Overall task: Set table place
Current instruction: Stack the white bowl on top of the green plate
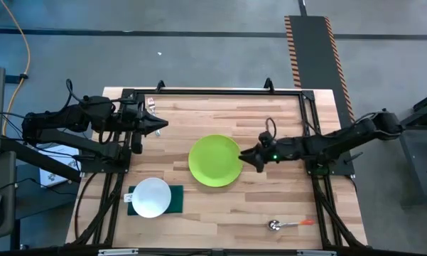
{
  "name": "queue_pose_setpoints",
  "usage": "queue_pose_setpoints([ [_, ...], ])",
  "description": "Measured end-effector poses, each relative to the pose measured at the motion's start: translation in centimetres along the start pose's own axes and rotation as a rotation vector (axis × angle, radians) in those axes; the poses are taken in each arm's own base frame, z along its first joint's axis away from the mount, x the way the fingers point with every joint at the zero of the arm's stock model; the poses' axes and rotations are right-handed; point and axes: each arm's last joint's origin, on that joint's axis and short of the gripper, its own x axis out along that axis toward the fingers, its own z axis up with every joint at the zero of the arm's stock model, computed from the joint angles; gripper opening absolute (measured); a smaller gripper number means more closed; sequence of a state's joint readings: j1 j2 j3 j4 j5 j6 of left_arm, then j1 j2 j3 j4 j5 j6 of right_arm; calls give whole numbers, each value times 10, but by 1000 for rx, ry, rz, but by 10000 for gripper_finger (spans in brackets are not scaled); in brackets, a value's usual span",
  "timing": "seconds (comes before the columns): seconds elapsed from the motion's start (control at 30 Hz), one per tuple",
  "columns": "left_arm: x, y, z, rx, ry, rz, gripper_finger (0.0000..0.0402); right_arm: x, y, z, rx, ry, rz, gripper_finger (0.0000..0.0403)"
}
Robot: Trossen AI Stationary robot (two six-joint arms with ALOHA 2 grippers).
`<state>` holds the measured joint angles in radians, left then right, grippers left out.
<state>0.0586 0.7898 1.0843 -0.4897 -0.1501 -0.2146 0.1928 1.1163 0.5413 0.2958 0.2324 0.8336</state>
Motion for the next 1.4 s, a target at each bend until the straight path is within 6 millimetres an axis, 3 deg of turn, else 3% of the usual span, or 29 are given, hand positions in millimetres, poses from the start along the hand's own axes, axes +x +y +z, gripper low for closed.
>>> queue_pose_setpoints([
  [0.3,0,0,0,54,1,1,1,-5,52,58,-529,-292,136,170],
  [0.47,0,0,-1,101,12,-9,6,-14,79,86,-621,-353,115,170],
  [0.63,-1,0,-1,116,12,-9,60,-21,92,102,-623,-305,12,170],
  [0.83,-1,1,0,115,3,19,167,-24,96,107,-638,-271,-13,170],
  [0.97,-1,1,0,115,2,20,213,-24,94,107,-652,-263,-35,170],
  [1.1,-1,0,1,111,-14,17,224,-24,94,106,-639,-259,-35,170],
  [1.4,-1,0,4,99,-47,12,204,-24,94,105,-609,-238,-5,170],
])
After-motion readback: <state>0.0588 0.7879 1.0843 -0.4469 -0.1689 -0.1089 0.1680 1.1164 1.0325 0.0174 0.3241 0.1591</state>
